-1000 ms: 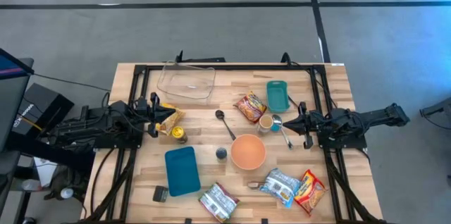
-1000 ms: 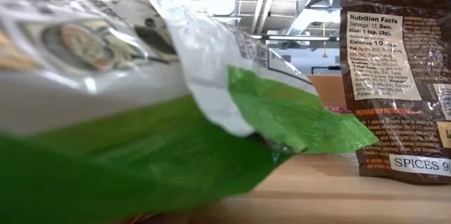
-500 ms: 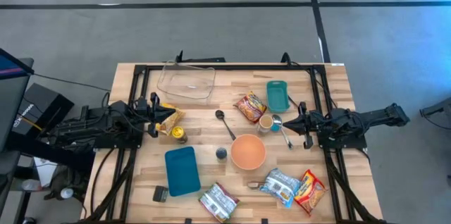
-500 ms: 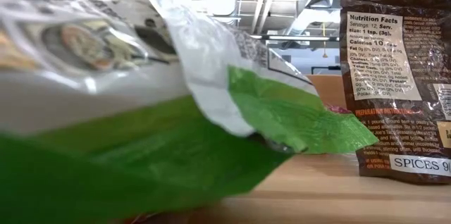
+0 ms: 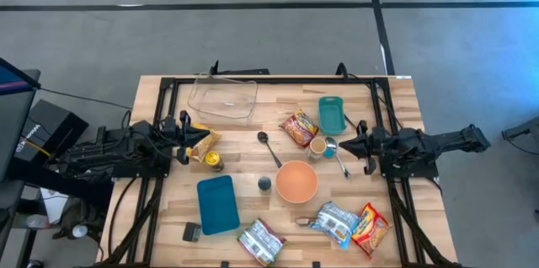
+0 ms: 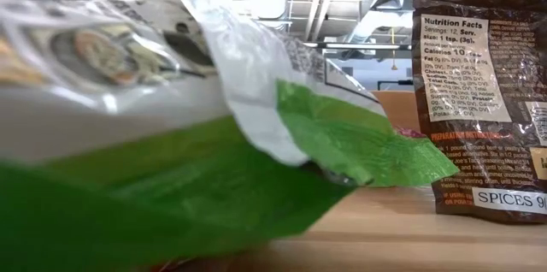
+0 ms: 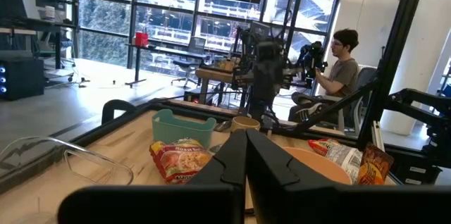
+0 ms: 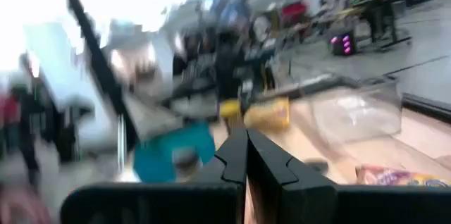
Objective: Pick & Place Food Item
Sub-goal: Put the right black spoon into the green bin
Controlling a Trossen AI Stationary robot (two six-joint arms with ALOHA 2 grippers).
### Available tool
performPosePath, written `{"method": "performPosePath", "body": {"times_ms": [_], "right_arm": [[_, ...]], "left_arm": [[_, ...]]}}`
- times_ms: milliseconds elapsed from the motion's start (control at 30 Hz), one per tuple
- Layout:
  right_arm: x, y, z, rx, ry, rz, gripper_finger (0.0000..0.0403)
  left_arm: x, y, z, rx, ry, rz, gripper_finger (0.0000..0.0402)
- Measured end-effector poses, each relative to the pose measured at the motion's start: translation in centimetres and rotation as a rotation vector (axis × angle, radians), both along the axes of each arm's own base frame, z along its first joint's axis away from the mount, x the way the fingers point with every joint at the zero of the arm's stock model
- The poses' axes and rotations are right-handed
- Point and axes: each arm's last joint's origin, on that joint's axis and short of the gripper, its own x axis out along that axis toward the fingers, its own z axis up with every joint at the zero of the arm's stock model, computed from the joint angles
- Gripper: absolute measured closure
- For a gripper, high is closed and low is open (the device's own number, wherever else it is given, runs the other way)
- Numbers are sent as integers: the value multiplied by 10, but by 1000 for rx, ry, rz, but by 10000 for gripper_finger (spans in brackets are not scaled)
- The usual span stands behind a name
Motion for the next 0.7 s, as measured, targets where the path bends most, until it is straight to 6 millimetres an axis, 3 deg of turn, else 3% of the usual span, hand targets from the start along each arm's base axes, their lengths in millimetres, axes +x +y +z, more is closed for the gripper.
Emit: {"method": "performPosePath", "body": {"times_ms": [100,200,433,700], "right_arm": [[-2,-3,10,101,-110,-53,402],[-3,-5,12,54,-132,-114,402],[-4,-12,10,42,-92,-357,402],[6,-12,-2,-7,55,-408,402]], "left_arm": [[0,0,0,0,0,0,401],[0,0,0,0,0,0,401],[0,0,0,0,0,0,401],[0,0,0,0,0,0,401]]}}
